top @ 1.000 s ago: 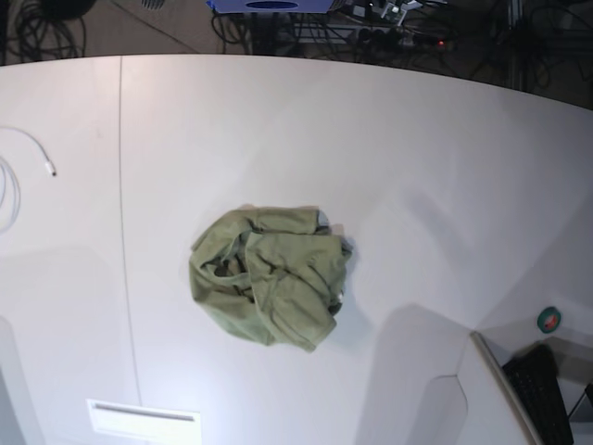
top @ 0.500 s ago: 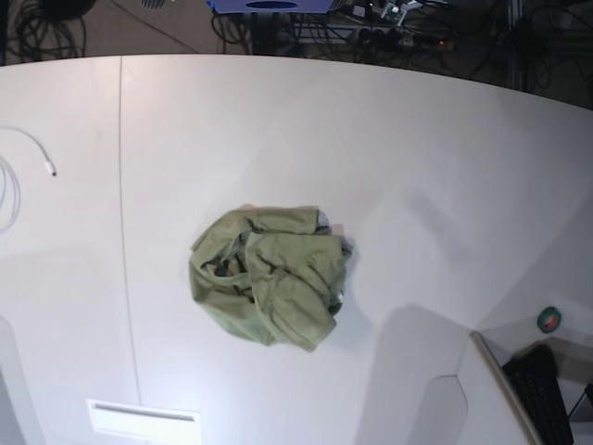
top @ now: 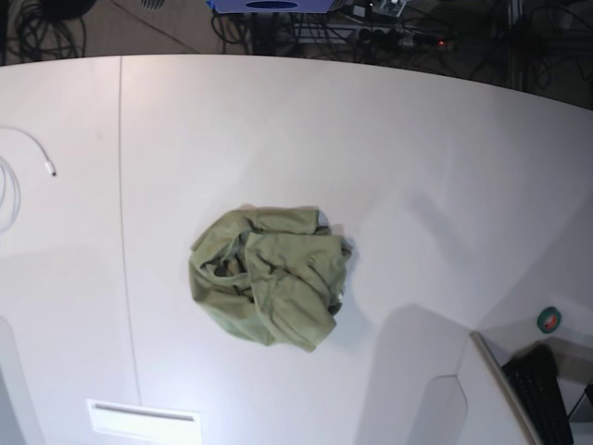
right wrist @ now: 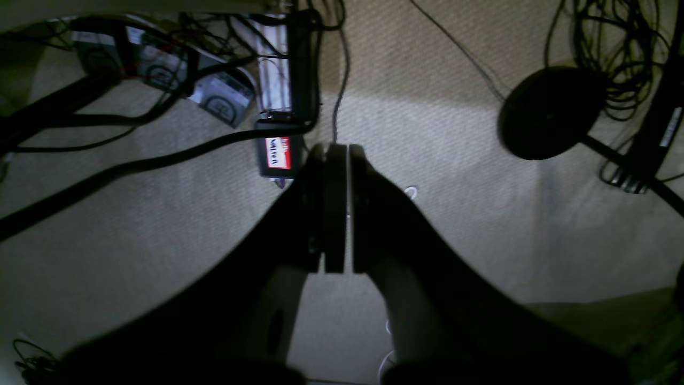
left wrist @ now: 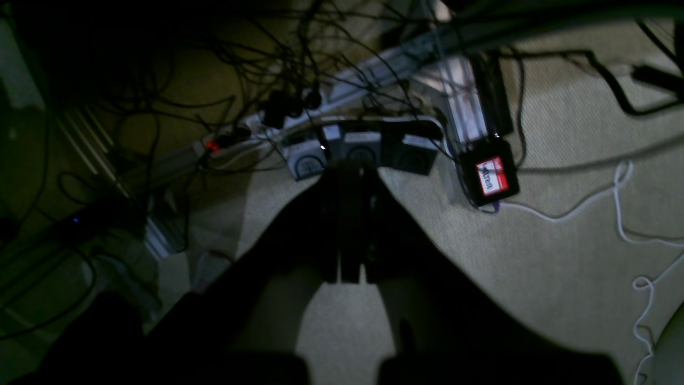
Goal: Layout the t-shirt on the table in an organized manner, then fold the t-shirt properly
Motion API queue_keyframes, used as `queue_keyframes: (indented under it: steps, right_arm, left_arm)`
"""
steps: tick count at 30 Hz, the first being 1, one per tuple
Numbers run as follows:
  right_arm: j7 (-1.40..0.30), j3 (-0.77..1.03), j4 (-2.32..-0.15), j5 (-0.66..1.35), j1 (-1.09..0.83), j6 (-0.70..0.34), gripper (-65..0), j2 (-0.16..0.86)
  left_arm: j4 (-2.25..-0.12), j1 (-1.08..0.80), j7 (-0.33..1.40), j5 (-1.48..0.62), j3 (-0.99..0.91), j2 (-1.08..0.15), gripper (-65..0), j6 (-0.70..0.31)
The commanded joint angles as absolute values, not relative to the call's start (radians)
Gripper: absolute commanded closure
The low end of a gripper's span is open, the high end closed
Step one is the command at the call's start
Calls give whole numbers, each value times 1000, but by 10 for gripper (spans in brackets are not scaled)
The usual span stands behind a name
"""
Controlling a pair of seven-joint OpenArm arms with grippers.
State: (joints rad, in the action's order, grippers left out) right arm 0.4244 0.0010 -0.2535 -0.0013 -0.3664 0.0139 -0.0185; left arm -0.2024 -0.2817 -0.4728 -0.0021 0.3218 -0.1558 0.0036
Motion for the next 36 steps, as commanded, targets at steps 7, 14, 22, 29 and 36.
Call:
queue_keyframes:
  steps: [7,14,22,29,36]
  right_arm:
    - [432,1,-252,1,-380,10,0,-25]
    - [432,-1,-252,1,-375,10,0,-22]
    - [432,-1,-252,-1,-366,10,0,-18]
    - [432,-2,-252,-2,-361,10,0,4]
    - [432,4,-252,1,-363,10,0,53]
  left_arm:
    - [-203,-283,-487,-5,317,-165,0,8]
    - [-203,-280,-484,-4,320,-165,0,8]
    - [-203,-280,-484,-5,320,-165,0,8]
    - [-200,-263,-483,-5,317,-165,0,8]
    - [-173,-246,-483,-5,315,-168,0,8]
